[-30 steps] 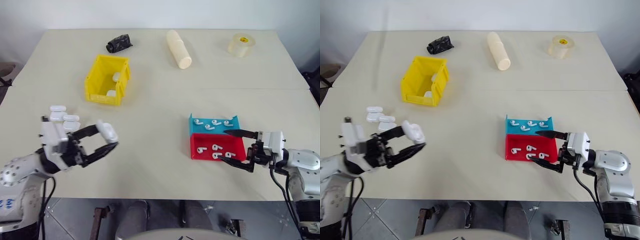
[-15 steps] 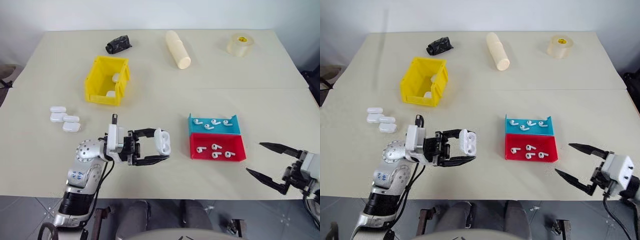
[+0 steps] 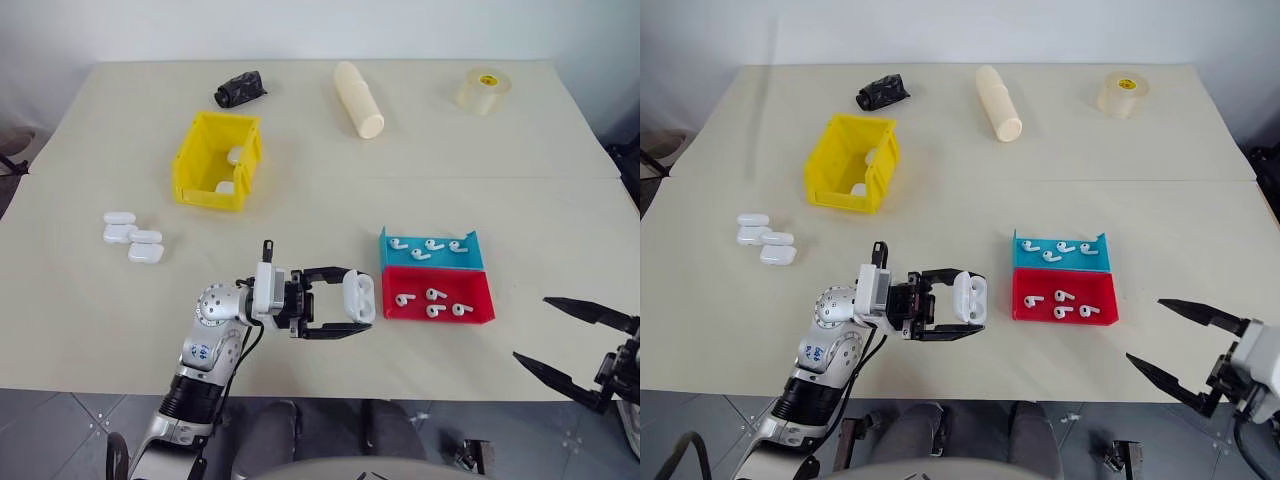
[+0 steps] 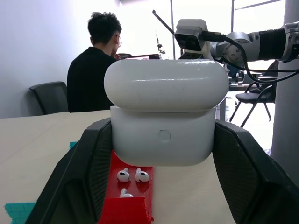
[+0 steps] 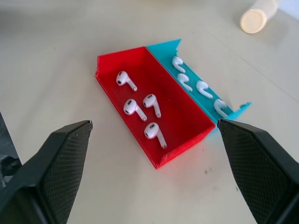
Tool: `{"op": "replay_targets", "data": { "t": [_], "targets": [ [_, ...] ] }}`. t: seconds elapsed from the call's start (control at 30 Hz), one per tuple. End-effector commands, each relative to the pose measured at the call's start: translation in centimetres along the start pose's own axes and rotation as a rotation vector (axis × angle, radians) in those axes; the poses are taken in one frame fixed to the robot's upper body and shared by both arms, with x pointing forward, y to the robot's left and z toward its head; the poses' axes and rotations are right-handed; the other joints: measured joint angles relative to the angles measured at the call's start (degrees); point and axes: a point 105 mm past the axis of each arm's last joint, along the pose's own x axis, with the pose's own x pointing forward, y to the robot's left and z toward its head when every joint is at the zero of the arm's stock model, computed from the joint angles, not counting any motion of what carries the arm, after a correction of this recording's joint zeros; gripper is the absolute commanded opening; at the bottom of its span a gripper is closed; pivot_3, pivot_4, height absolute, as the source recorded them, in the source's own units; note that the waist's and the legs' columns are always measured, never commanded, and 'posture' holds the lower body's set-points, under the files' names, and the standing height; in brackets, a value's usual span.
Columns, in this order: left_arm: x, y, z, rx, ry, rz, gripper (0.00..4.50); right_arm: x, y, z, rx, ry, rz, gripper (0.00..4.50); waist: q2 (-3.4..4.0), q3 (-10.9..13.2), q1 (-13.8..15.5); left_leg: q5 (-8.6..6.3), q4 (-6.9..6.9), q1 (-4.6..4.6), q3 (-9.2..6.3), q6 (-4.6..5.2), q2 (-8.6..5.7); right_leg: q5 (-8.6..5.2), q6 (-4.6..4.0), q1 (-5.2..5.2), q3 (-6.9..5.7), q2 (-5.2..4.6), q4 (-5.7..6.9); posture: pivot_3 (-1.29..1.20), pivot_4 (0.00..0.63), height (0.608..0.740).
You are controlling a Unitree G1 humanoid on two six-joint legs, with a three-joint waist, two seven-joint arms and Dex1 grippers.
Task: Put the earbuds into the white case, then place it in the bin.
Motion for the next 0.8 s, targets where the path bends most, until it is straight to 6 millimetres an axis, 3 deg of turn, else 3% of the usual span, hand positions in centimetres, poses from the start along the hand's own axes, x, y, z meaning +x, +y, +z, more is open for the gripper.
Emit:
{"op": "replay_targets", "data": {
  "t": [0.03, 0.17, 0.33, 0.57, 0.8],
  "targets": [
    [0.1, -0.1, 0.5, 0.035, 0.001, -0.004, 2.79, 2.3, -0.7, 1.5, 0.057, 0.096, 0.061, 4.5, 0.05, 0.0, 0.0, 0.0, 0.0, 0.02, 0.0, 0.0, 0.04, 0.0, -0.01, 0.0, -0.01, 0.03, 0.01, 0.0, 0.15, 0.74],
    [0.3, -0.1, 0.3, 0.046, 0.014, 0.005, 2.79, 4.0, -1.9, 0.5, 0.046, 0.364, 0.125, 4.5, 0.05, 0.0, 0.6, 0.01, -0.04, -0.12, -0.14, -0.01, 0.06, -0.04, -0.07, -0.08, -0.16, 0.04, -0.03, 0.0, 0.15, 0.74],
    [0.3, -0.4, 0.3, 0.048, 0.018, 0.012, 2.79, 5.7, -2.4, 0.2, -0.018, 0.53, 0.178, 4.5, 0.04, 0.0, 0.9, -0.04, -0.01, -0.24, -0.22, 0.08, -0.05, 0.0, 0.0, -0.03, -0.23, -0.06, -0.29, 0.0, 0.15, 0.74],
    [0.6, -0.3, 0.1, 0.055, 0.021, 0.02, 2.79, 7.8, -2.0, -0.5, -0.162, 0.613, 0.241, 4.5, 0.04, 0.0, 0.5, -0.04, -0.03, -0.33, -0.24, 0.08, -0.06, 0.0, 0.01, -0.11, -0.28, -0.08, -0.35, 0.0, 0.15, 0.74],
    [0.8, -0.2, 0.1, 0.057, 0.021, 0.016, 2.79, 8.4, -1.6, -1.7, -0.239, 0.674, 0.281, 4.5, 0.04, 0.0, 0.3, -0.04, -0.03, -0.33, -0.22, 0.08, -0.05, 0.01, 0.01, -0.13, -0.27, -0.06, -0.32, 0.0, 0.15, 0.74]
  ]
}}
